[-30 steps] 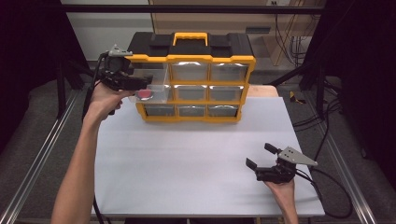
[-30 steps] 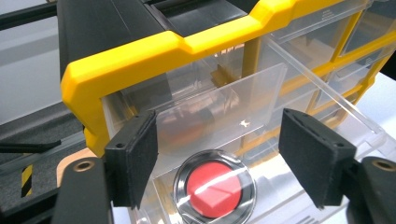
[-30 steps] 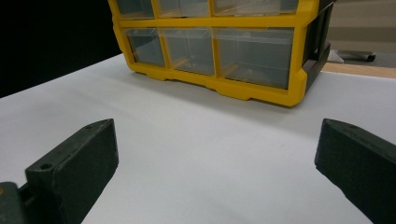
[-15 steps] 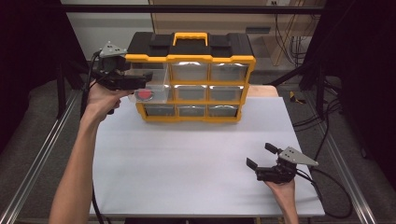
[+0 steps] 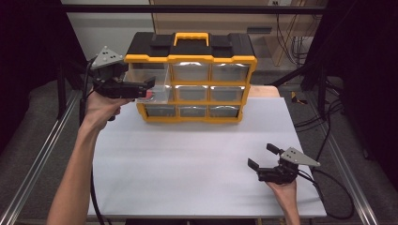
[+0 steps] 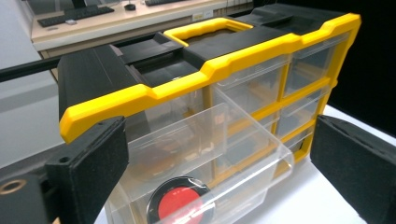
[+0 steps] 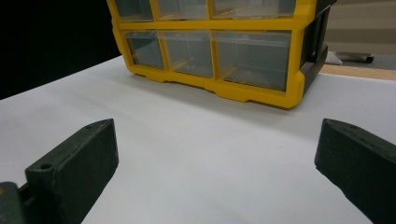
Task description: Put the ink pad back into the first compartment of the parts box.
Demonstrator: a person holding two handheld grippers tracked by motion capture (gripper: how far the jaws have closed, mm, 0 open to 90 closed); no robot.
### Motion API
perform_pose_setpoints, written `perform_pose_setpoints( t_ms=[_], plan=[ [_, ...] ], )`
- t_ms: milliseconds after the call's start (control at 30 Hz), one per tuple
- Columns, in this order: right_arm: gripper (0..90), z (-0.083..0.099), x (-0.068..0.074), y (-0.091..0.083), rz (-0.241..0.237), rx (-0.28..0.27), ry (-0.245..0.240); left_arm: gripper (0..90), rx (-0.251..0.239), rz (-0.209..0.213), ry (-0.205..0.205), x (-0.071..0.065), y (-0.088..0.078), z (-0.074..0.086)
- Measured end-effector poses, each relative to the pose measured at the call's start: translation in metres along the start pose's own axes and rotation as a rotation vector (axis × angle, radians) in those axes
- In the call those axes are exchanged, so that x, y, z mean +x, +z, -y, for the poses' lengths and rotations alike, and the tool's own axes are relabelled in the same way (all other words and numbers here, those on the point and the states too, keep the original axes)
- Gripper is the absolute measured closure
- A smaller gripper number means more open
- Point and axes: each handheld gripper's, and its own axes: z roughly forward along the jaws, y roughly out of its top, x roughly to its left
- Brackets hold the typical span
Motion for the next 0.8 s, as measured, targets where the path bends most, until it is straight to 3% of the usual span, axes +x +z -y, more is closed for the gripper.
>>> perform_pose_setpoints(
  t_ms=[167,433,800],
  plan=[
    [0.4,0.0,0.0,0.0,0.001,-0.001,0.002,1.4,-0.031,0.021,0.025,-0.005,-0.01,0.005],
    [0.4,0.0,0.0,0.0,0.002,-0.001,0.004,1.1,-0.084,0.052,-0.002,-0.008,-0.023,0.021],
    [0.4,0.0,0.0,0.0,0.001,0.001,0.008,1.1,-0.09,0.055,0.002,-0.014,-0.025,0.04]
  ],
)
